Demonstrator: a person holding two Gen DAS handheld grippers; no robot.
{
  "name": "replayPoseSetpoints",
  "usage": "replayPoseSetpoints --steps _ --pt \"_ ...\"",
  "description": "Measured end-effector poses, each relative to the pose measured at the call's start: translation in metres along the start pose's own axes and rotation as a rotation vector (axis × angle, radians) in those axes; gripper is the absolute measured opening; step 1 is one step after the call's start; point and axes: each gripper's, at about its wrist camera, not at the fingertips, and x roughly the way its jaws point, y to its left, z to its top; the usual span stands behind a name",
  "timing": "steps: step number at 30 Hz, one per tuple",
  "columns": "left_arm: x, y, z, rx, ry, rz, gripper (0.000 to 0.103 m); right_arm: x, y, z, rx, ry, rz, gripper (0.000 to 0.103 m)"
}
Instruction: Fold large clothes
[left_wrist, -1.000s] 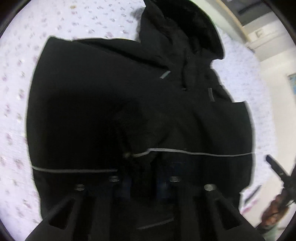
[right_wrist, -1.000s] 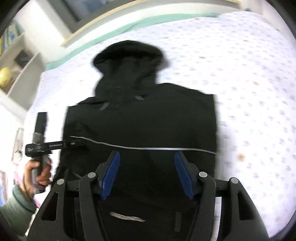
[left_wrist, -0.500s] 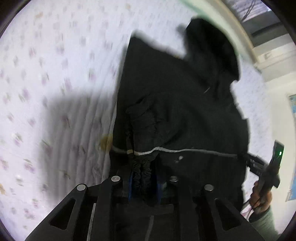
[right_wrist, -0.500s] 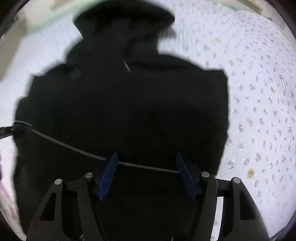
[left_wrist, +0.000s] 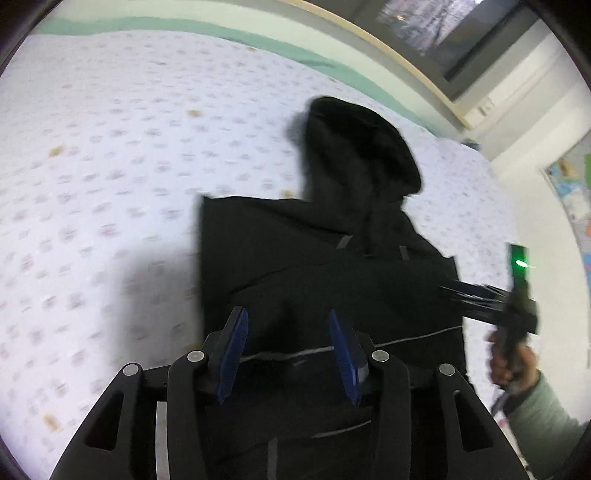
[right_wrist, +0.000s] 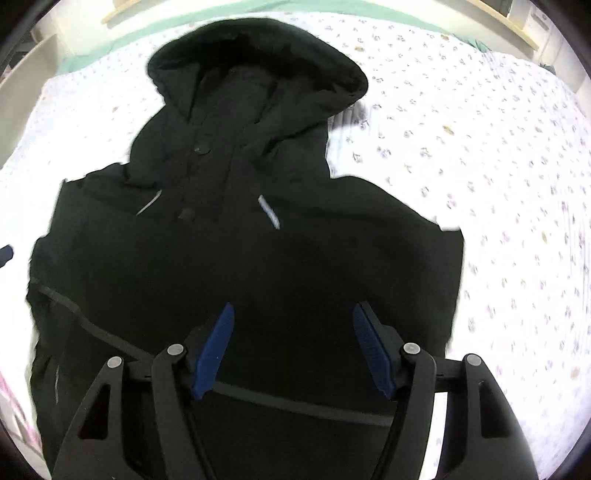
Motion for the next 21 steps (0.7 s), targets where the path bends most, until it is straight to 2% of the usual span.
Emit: replayPoseSetpoints --steps 2,5,7,10,12,16,19,21 --pt "0.038 -0.011 0.004 0.016 0.064 0.009 0.047 0.029 -0.002 0.001 0.033 0.049 -0.023 0.070" --pt "0.098 -0.004 -0.001 0.010 0.179 0.128 0.045 0.051 -0.004 -0.002 0.056 0.059 -0.043 0.070" --pt "0.114 0.002 -0.005 0.002 0.192 0.152 0.044 0.051 -0.004 -0.002 0.052 0.060 -0.049 0.072" --pt "0.110 -0.007 0.000 0.021 0.190 0.160 0.044 0.040 -0.010 -0.004 0.054 0.057 -0.024 0.072" --pt "0.095 -0.013 0.002 0.037 0.171 0.146 0.044 0.017 -0.015 -0.013 0.050 0.025 0.020 0.072" --pt "0.045 -0.028 -0.012 0.077 0.109 0.046 0.045 -0.035 -0.021 -0.048 -0.011 -0.053 0.061 0.072" --pt "0.032 -0.030 -0.025 0.082 0.110 -0.040 0.050 -0.045 -0.028 -0.078 0.001 -0.038 0.079 0.072" --pt "0.049 -0.021 -0.036 0.052 0.155 -0.025 0.050 -0.030 -0.038 -0.091 0.009 0.006 0.060 0.072"
